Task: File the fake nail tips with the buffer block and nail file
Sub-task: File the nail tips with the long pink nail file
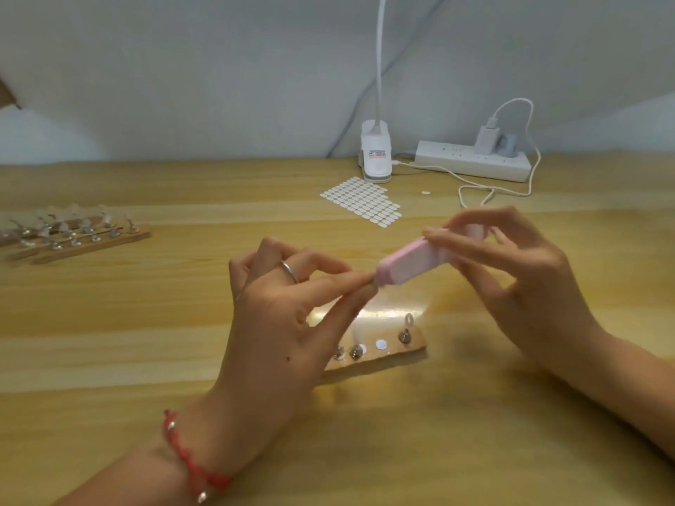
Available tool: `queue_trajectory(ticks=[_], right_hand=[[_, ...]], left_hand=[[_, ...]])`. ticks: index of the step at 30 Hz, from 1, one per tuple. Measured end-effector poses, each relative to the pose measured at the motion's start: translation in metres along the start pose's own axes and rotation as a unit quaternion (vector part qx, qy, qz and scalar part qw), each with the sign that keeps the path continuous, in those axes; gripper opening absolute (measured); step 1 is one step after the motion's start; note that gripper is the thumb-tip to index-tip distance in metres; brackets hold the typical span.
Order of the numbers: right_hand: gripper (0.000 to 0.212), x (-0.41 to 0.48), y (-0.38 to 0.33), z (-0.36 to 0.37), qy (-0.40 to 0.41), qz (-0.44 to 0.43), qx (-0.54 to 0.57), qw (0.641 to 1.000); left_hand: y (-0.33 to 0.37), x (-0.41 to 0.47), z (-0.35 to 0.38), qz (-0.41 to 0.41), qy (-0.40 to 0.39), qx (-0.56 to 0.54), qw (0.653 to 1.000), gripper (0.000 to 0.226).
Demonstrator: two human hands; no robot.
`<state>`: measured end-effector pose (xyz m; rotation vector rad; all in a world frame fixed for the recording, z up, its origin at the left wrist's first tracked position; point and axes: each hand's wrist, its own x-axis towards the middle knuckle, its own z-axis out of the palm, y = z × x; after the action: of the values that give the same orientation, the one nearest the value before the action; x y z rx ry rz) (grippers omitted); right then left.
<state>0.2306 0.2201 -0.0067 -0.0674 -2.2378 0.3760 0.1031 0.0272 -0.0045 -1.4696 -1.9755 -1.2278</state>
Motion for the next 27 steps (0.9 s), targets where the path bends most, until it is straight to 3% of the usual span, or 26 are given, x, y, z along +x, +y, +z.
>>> queue_trajectory(ticks=[5, 8, 12, 17, 21, 25, 27], right_hand=[[0.046, 0.001, 0.007, -0.009, 0.024, -0.012, -0.018, 0.999], [0.043, -0.002, -0.007, -0.006, 0.020, -0.080, 0.010, 0.997], [0.039, -0.006, -0.019, -0.004, -0.025, -0.209, -0.053, 0.976], [0.023, 0.003, -0.014, -0.011, -0.006, -0.191, -0.082, 0.978], [0.036, -0.005, -0.026, 0.001, -0.058, -0.273, -0.068, 0.958], [0.036, 0.013, -0.011, -0.017, -0.020, -0.190, -0.085, 0.978], [0.037, 0.001, -0.024, -0.005, -0.043, -0.203, -0.054, 0.977]], left_hand=[[0.002, 0.000, 0.002, -0.037, 0.003, -0.058, 0.998, 0.016], [0.001, 0.000, 0.000, -0.065, -0.021, -0.106, 0.992, 0.019], [0.003, 0.000, -0.001, -0.064, -0.059, -0.146, 0.985, 0.015], [0.005, 0.001, 0.000, -0.045, -0.078, -0.142, 0.986, 0.016], [0.005, 0.001, -0.001, -0.030, -0.083, -0.129, 0.988, 0.012], [0.006, 0.003, -0.001, -0.034, -0.079, -0.129, 0.988, 0.012], [0.006, 0.002, 0.000, -0.028, -0.090, -0.133, 0.987, 0.013]])
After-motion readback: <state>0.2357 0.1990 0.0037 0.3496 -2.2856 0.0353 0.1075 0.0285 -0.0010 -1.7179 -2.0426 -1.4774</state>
